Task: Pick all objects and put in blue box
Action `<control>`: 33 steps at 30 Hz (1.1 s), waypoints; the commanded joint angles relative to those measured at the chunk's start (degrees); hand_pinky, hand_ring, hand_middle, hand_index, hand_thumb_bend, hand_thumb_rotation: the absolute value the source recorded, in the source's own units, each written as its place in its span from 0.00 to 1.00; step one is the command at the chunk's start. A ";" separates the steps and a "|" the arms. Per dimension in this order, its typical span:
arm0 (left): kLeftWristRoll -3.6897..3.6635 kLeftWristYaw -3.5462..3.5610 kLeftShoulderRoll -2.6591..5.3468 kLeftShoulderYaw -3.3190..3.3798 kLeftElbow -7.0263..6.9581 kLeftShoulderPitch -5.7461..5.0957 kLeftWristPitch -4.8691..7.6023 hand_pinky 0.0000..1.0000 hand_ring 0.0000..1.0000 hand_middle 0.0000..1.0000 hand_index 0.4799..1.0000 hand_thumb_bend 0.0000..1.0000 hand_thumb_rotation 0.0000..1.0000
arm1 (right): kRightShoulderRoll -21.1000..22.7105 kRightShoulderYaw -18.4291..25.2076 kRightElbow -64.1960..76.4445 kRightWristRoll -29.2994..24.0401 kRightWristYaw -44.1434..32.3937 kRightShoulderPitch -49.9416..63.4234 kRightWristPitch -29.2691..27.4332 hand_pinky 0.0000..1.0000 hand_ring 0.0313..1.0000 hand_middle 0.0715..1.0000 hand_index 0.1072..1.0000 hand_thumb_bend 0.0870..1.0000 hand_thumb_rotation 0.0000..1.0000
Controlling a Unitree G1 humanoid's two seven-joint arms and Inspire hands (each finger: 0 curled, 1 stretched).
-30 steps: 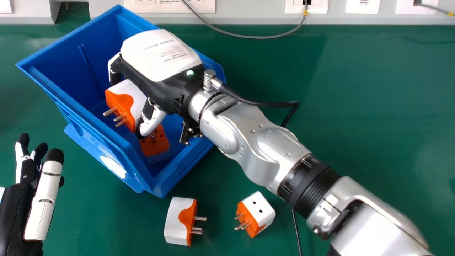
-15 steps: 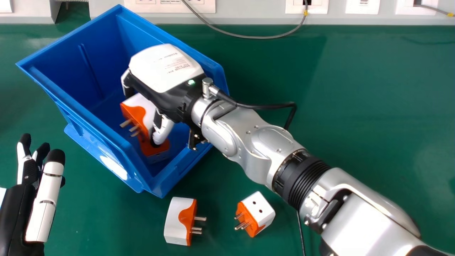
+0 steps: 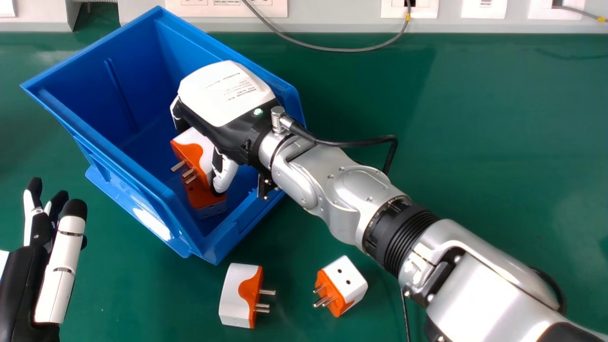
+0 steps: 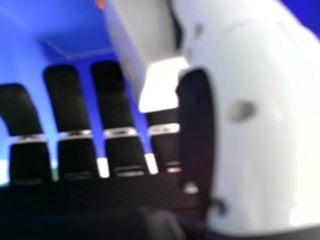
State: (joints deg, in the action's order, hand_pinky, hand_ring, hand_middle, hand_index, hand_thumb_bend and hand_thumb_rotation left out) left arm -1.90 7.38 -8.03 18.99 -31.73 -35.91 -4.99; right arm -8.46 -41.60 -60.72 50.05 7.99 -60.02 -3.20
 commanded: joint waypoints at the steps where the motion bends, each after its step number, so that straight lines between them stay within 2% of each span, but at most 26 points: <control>1: 0.48 -0.30 0.01 -0.08 -1.79 -0.35 0.22 0.90 0.96 0.99 1.00 0.43 0.99 | -2.35 -0.26 1.34 -0.02 0.11 -2.18 0.99 0.35 0.42 0.49 0.39 0.45 0.00; 4: 0.73 -0.19 -0.15 -0.17 -2.51 -0.42 -0.41 0.90 0.96 0.99 1.00 0.43 0.99 | -1.62 -0.83 2.73 0.31 -0.20 -1.58 1.24 0.36 0.43 0.50 0.40 0.45 0.00; 7: 0.72 -0.06 -0.22 -0.25 -2.67 -0.36 -0.60 0.90 0.96 0.99 1.00 0.43 0.99 | -1.16 -0.12 3.14 -0.97 0.68 -0.65 -0.03 0.41 0.61 0.67 0.57 0.42 0.00; 8: 0.80 -0.07 -0.24 -0.28 -2.60 -0.32 -0.55 0.90 0.96 0.99 1.00 0.43 0.99 | -1.10 0.05 3.12 -1.26 1.15 -0.38 -0.36 0.41 0.61 0.67 0.57 0.42 0.00; 11: 0.97 -0.10 -0.26 -0.33 -2.28 -0.20 -0.29 0.90 0.96 0.99 1.00 0.43 0.99 | -0.91 0.33 2.99 -1.78 2.01 0.06 -1.29 0.42 0.69 0.75 0.66 0.41 0.00; 13: 1.14 -0.16 -0.25 -0.38 -2.28 0.01 -0.52 0.90 0.96 0.99 1.00 0.42 0.99 | -0.81 0.48 2.85 -2.15 2.40 0.23 -1.78 0.43 0.76 0.81 0.73 0.40 0.00; 14: 1.30 -0.22 -0.20 -0.46 -2.21 0.15 -0.60 0.90 0.96 0.99 1.00 0.42 0.99 | -0.69 0.43 3.03 -2.18 2.42 0.25 -1.97 0.43 0.76 0.81 0.73 0.40 0.00; 18: 1.92 -0.38 -0.24 -0.60 -1.97 0.71 -0.89 0.91 0.96 0.99 1.00 0.42 0.99 | -0.23 0.08 3.75 -1.96 2.26 0.37 -2.56 0.61 0.85 0.89 0.81 0.43 0.00; 20: 2.00 -0.33 -0.22 -0.57 -1.98 0.87 -1.00 0.91 0.96 0.99 1.00 0.42 0.99 | -0.16 0.10 3.93 -1.93 2.23 0.47 -2.64 0.65 0.87 0.91 0.84 0.43 0.00; 21: 2.25 -0.38 -0.19 -0.64 -2.20 0.88 -1.10 0.91 0.96 0.99 1.00 0.42 0.99 | 0.00 0.15 4.34 -1.95 2.00 0.57 -2.72 0.68 0.88 0.92 0.85 0.43 0.00; 23: 2.73 -0.48 -0.30 -0.72 -1.72 1.36 -0.96 0.91 0.96 0.98 1.00 0.42 0.99 | 0.45 0.16 5.36 -1.87 1.72 0.86 -2.89 0.70 0.89 0.93 0.86 0.42 0.00; 26: 3.18 -0.58 -0.45 -0.74 -0.98 2.03 -0.77 0.90 0.96 0.98 1.00 0.43 0.99 | 0.89 0.35 6.71 -1.90 1.41 1.28 -2.88 0.72 0.90 0.94 0.87 0.41 0.00; 33: 4.10 -0.60 -0.19 -1.05 -1.37 2.75 -1.42 0.89 0.96 0.98 1.00 0.43 0.99 | 2.96 1.65 12.55 -2.72 0.24 3.99 -2.89 0.74 0.91 0.95 0.87 0.39 0.00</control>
State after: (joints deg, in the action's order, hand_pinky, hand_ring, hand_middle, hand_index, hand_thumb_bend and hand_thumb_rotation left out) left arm 1.96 7.26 -7.96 18.16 -32.40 -33.38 -6.56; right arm -6.11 -41.09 -50.74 48.42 8.32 -56.45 -5.73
